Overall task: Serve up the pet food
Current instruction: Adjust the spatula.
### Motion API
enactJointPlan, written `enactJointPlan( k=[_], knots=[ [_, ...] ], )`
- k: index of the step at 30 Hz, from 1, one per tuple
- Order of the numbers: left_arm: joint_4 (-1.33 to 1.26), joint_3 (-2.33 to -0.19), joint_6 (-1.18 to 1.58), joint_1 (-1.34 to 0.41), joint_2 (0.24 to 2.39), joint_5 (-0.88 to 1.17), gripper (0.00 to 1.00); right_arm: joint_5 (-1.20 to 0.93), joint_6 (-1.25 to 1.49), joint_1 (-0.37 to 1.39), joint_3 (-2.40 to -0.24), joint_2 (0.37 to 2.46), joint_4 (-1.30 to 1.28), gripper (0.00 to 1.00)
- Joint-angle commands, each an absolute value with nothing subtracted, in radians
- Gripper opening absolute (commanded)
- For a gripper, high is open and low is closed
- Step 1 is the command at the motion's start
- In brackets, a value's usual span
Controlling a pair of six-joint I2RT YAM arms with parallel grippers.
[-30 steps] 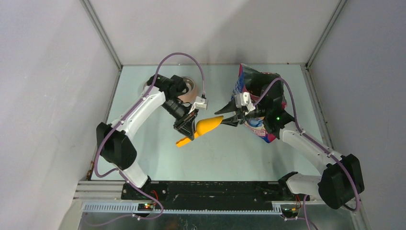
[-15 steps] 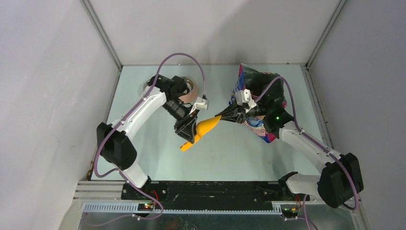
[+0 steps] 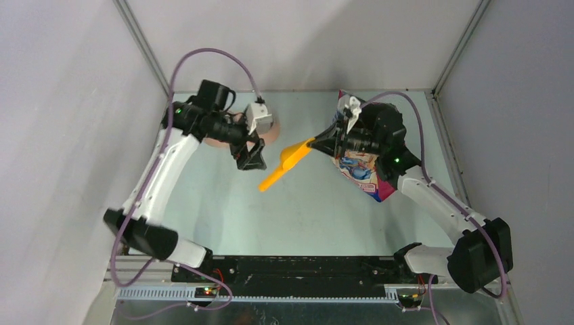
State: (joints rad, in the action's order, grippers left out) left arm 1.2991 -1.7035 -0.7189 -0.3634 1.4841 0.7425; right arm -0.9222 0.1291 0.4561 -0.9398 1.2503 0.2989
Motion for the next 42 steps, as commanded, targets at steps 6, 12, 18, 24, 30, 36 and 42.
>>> enactJointPlan(
  k=[6, 12, 18, 24, 30, 36, 42],
  knots=[
    [0.458, -1.422, -0.331, -0.364, 1.024, 0.283, 1.00, -0.775, 0.539, 0.353, -1.110, 1.274, 0.308, 0.00],
    [0.444, -1.345, -0.267, -0.359, 0.994, 0.537, 1.00, -0.825, 0.780, 0.250, -1.119, 1.302, 0.423, 0.00],
    [0.362, -1.237, -0.184, -0.359, 0.999, 0.711, 1.00, -0.829, 0.813, 0.239, -1.097, 1.264, 0.433, 0.00],
    [0.275, -1.170, -0.101, -0.359, 1.036, 0.845, 1.00, -0.831, 0.831, 0.238, -1.067, 1.223, 0.450, 0.00],
    [0.213, -1.149, -0.033, -0.360, 1.083, 0.903, 1.00, -0.830, 0.847, 0.239, -1.048, 1.210, 0.465, 0.00],
    [0.177, -1.148, -0.007, -0.370, 1.116, 0.958, 0.88, -0.831, 0.858, 0.239, -1.038, 1.206, 0.477, 0.00],
    [0.201, -1.144, -0.021, -0.393, 1.136, 0.950, 0.81, -0.832, 0.866, 0.238, -1.037, 1.207, 0.479, 0.00]
  ],
)
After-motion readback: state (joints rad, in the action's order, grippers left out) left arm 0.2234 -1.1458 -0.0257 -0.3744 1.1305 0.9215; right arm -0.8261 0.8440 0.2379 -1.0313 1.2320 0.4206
